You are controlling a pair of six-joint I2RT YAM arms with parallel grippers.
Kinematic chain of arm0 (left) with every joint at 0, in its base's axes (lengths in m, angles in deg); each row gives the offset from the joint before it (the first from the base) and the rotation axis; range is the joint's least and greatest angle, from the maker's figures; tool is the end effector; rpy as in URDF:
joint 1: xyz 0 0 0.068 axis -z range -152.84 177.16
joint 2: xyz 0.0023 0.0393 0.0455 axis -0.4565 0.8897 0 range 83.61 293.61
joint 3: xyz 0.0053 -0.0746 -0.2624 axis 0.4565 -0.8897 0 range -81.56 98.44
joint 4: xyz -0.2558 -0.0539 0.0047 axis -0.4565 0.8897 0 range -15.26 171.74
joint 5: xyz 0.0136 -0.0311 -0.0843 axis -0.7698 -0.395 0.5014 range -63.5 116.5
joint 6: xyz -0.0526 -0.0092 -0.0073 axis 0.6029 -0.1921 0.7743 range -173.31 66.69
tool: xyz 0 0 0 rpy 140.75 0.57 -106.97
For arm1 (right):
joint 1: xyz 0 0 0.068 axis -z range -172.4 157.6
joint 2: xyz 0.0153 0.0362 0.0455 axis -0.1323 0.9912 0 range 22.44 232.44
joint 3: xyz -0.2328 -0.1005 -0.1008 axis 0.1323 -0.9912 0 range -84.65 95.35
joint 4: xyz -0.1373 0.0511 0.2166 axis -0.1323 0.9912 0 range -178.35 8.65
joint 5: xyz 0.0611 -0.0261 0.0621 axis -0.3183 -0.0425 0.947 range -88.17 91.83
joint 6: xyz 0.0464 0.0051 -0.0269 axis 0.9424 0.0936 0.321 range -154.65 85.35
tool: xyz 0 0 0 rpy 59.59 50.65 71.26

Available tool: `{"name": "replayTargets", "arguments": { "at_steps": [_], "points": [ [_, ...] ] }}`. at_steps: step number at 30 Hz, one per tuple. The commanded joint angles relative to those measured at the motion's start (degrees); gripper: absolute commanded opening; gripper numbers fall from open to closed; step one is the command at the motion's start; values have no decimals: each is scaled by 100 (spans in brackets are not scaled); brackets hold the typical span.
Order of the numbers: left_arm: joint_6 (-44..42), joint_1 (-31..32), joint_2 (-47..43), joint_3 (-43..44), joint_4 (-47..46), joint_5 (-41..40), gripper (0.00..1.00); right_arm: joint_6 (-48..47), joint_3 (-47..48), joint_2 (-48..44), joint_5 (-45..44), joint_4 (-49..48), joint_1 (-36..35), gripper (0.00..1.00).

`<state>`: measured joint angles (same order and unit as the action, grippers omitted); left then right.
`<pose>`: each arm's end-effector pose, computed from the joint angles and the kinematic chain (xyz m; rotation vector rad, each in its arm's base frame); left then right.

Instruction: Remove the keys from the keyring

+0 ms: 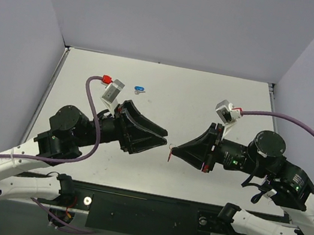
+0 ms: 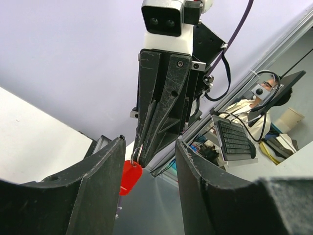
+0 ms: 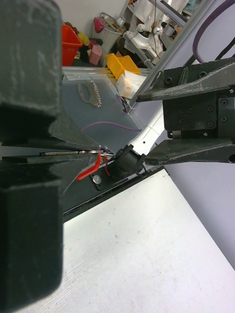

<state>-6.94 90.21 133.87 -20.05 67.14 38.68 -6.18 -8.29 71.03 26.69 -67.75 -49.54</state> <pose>0.0761 -0.1662 0.4583 0.4250 1.4054 -1.7466 0.0632 0.1254 0.4920 -0.7856 1.4550 1.4951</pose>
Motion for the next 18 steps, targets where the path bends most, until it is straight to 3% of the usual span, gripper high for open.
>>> {"name": "replayTargets", "arguments": {
  "at_steps": [1, 18],
  "points": [
    [91, 32, -34, -43, -558, -23, 55, 1, 239, 18, -51, -390, -34, 0],
    [48, 146, 133, -87, -630, 21, 50, 45, 248, 44, -157, -706, 10, 0]
  ]
}}
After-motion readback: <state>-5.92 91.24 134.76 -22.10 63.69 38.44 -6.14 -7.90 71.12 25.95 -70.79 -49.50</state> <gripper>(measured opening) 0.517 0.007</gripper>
